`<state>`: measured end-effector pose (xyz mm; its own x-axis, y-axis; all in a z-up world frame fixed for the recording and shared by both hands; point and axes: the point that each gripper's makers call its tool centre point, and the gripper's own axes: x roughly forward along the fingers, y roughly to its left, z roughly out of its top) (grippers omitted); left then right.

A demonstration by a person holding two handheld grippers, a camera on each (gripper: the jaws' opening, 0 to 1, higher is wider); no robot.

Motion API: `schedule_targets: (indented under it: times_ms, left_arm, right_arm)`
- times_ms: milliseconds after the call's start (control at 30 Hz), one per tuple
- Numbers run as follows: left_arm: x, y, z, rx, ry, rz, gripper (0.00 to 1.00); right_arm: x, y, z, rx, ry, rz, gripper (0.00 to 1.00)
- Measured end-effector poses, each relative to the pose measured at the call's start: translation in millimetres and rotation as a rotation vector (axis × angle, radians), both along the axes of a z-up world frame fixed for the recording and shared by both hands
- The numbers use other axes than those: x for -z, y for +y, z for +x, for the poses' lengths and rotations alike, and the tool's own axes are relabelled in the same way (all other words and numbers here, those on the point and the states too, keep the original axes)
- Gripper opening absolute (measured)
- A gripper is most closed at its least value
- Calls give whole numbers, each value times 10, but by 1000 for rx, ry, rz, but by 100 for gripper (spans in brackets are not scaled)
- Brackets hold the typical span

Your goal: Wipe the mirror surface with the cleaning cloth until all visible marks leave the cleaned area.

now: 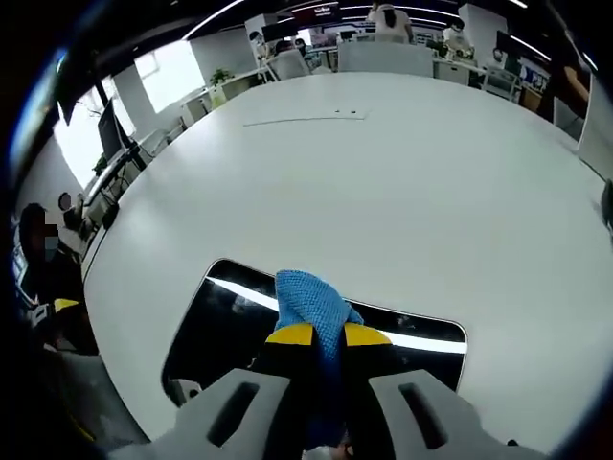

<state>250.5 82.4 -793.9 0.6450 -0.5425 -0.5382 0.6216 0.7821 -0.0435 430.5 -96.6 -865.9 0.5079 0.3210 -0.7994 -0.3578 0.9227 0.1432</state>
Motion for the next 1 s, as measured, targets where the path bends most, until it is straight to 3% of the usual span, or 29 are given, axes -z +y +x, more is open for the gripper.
schedule_targets:
  times_ms: [633, 767, 1000]
  left_arm:
    - [-2, 28, 10, -19, 4, -16, 99]
    - [16, 36, 1, -18, 15, -12, 99]
    - [15, 39, 6, -11, 6, -8, 98]
  right_arm:
    - [0, 18, 111, -47, 14, -4, 4]
    - [-9, 18, 129, -16, 40, 21, 4]
    - [0, 17, 126, -42, 26, 14, 4]
